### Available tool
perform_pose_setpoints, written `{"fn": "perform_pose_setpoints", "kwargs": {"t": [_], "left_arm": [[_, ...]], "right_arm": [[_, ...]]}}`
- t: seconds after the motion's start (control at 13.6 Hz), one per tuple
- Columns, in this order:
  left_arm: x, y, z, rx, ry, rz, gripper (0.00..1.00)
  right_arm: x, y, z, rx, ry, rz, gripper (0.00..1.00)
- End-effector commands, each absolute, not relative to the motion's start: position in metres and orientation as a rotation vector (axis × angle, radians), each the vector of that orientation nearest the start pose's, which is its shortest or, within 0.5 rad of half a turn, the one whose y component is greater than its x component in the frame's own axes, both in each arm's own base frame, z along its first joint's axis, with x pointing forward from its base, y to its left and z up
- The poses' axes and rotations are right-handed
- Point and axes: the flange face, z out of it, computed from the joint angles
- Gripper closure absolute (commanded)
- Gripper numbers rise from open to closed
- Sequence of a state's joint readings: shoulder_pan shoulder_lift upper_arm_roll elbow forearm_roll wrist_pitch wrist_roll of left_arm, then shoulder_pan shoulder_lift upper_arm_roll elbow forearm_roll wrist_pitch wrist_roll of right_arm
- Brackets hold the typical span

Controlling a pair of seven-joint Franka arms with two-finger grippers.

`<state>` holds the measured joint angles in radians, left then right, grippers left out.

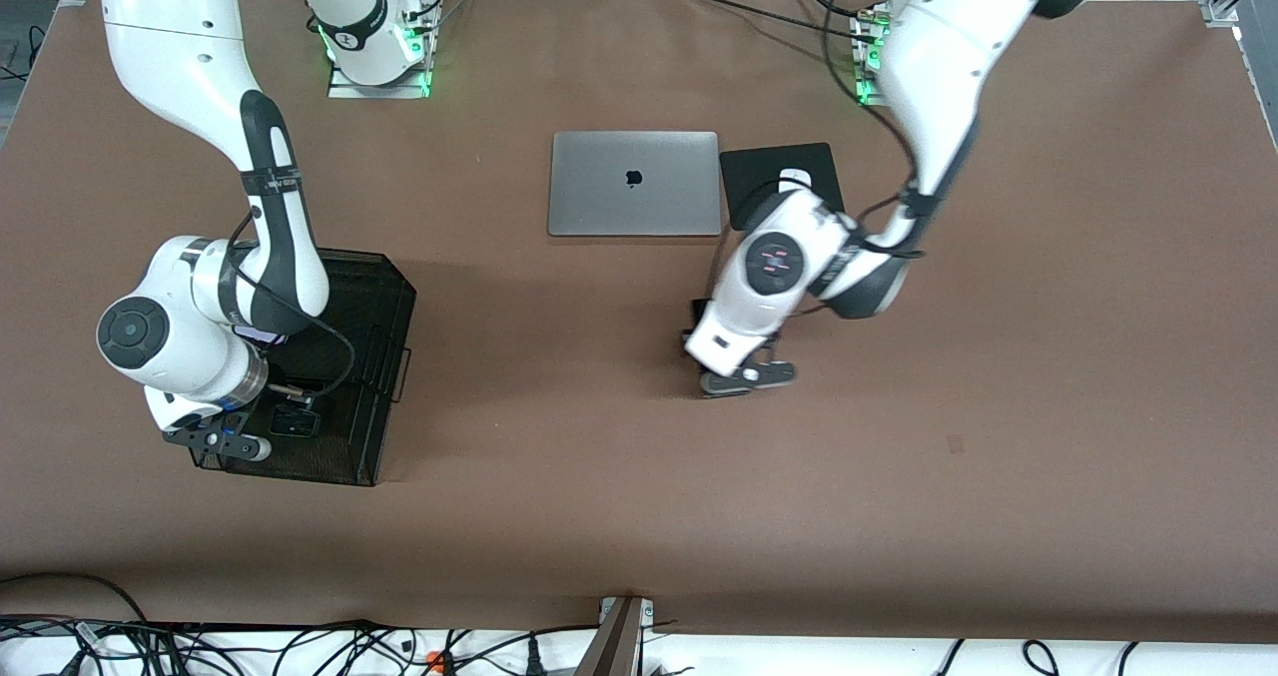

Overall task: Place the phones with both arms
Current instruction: 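Drop the flip phone into the basket while the left gripper sets down the tall phone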

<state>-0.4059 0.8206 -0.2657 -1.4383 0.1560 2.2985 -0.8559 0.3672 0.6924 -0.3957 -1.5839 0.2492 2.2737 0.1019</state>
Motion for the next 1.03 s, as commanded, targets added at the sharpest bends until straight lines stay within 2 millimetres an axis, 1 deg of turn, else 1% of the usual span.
{"fn": "perform_pose_setpoints", "kwargs": {"t": [0.0,0.07,0.15,0.22,0.29,0.37,0.44,0.51,0.59,0.66,0.73,0.81,0.88,0.95], "left_arm": [[0.609,-0.487,0.228,-3.299,-0.275,-0.083,1.0],[0.605,-0.509,0.229,-3.323,-0.24,-0.115,1.0],[0.6,-0.527,0.227,-3.332,-0.206,-0.148,1.0],[0.588,-0.547,0.225,-3.328,-0.148,-0.189,1.0],[0.577,-0.561,0.221,-3.305,-0.097,-0.23,1.0],[0.561,-0.577,0.213,-3.285,-0.045,-0.258,1.0],[0.554,-0.582,0.204,-3.271,-0.025,-0.258,1.0],[0.548,-0.59,0.199,-3.274,-0.01,-0.26,1.0],[0.547,-0.595,0.197,-3.282,-0.018,-0.273,1.0],[0.547,-0.597,0.195,-3.286,-0.023,-0.277,1.0],[0.543,-0.601,0.194,-3.284,-0.012,-0.278,1.0],[0.544,-0.599,0.193,-3.279,-0.012,-0.284,1.0],[0.543,-0.6,0.191,-3.279,-0.015,-0.281,1.0],[0.54,-0.603,0.189,-3.279,-0.034,-0.281,0.76]], "right_arm": [[0.705,0.022,0.265,-3.164,0.27,-0.112,0.0],[0.71,0.024,0.272,-3.169,0.202,-0.133,0.0],[0.717,0.018,0.285,-3.169,0.158,-0.171,0.0],[0.719,0.003,0.29,-3.171,0.13,-0.162,0.0],[0.72,-0.005,0.295,-3.168,0.09,-0.124,0.0],[0.724,-0.004,0.308,-3.164,0.053,-0.095,0.01],[0.727,0.0,0.325,-3.158,0.035,-0.045,0.01],[0.729,0.006,0.345,-3.163,0.007,0.005,0.01],[0.731,0.013,0.368,-3.158,-0.012,0.054,0.01],[0.73,0.02,0.386,-3.151,-0.021,0.094,0.01],[0.728,0.028,0.399,-3.152,-0.032,0.129,0.01],[0.724,0.04,0.409,-3.171,-0.032,0.163,0.01],[0.718,0.059,0.42,-3.168,-0.01,0.179,0.01],[0.714,0.074,0.437,-3.154,0.015,0.152,0.01]]}}
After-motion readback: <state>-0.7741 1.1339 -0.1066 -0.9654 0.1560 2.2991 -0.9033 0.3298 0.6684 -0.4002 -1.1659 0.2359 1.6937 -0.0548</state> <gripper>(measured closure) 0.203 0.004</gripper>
